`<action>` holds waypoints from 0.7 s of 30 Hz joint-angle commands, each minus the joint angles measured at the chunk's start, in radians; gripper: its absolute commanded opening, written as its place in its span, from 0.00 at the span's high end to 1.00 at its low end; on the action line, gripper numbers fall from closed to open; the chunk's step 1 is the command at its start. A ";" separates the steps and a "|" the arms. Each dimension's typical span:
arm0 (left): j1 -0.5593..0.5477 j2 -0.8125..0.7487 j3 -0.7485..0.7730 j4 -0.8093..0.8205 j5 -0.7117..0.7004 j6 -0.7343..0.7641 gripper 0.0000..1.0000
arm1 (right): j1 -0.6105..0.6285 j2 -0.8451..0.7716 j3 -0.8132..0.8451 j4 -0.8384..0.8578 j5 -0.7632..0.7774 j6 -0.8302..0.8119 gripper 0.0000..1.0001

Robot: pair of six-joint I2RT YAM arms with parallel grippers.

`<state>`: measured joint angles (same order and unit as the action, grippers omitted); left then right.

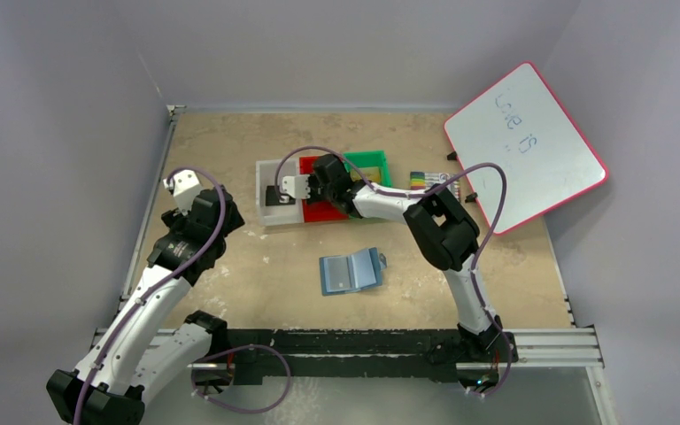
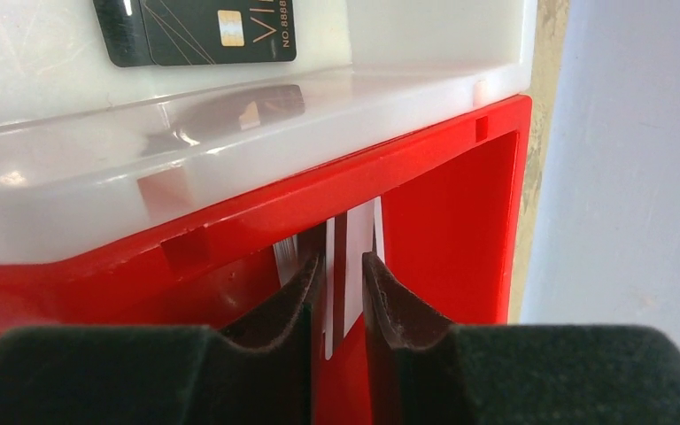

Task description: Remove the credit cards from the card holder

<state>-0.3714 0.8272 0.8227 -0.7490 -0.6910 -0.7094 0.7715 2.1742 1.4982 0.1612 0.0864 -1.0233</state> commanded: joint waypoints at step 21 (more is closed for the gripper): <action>0.005 0.008 0.002 0.033 0.013 0.032 0.12 | -0.023 0.007 0.037 -0.015 -0.061 0.018 0.66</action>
<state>-0.3714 0.8387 0.8227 -0.7483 -0.6800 -0.6937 0.7536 2.1742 1.4986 0.1379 0.0490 -1.0203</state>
